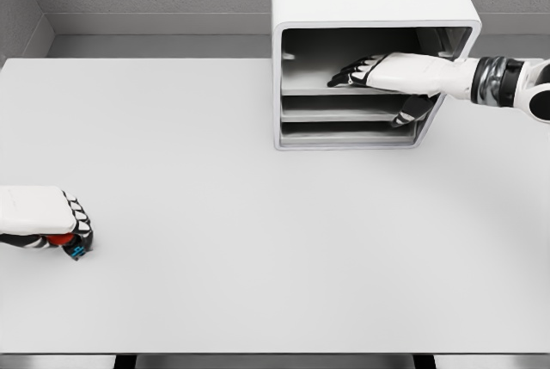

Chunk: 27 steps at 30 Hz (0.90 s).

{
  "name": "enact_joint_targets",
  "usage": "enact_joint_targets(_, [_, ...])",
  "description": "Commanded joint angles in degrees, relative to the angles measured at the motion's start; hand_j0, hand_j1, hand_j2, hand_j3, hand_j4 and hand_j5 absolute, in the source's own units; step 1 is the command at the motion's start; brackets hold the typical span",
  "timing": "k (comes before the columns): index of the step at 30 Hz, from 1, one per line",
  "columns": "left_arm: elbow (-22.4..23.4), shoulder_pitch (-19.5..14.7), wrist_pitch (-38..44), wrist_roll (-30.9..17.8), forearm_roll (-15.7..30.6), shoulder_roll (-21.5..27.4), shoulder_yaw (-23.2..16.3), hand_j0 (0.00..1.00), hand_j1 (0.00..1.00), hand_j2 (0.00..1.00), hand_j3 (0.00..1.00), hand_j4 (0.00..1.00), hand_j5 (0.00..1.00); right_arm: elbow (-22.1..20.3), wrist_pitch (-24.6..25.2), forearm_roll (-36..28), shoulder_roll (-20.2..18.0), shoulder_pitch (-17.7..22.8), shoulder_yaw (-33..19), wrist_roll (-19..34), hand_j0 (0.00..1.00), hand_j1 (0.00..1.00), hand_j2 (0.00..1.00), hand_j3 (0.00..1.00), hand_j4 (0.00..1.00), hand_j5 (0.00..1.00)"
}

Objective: Slide open multi-storey tabletop storage cabinets and put open load switch and slide close multi-storey tabletop storage cabinets

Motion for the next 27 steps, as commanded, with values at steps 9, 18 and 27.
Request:
enact_joint_targets(9, [-1.39, -0.53, 0.09, -0.01, 0.36, -0.19, -0.18, 0.33, 0.33, 0.33, 0.33, 0.33, 0.33, -4.78, -1.69, 0.09, -1.63, 0.70, 0.63, 0.34, 1.00, 1.00, 1.00, 1.00, 1.00, 1.00])
enact_joint_targets(18, [-2.62, -6.33, 0.09, 0.17, 1.85, -5.20, 0.34, 0.33, 0.33, 0.33, 0.33, 0.33, 0.33, -7.94, -1.69, -0.26, -4.44, 3.08, 0.36, 0.34, 1.00, 1.00, 1.00, 1.00, 1.00, 1.00])
enact_joint_targets(27, [-2.62, -10.55, 0.09, 0.26, 4.57, -9.33, 0.61, 0.33, 0.33, 0.33, 0.33, 0.33, 0.33, -9.35, -1.69, -0.44, -4.62, 5.10, -2.19, 0.34, 1.00, 1.00, 1.00, 1.00, 1.00, 1.00])
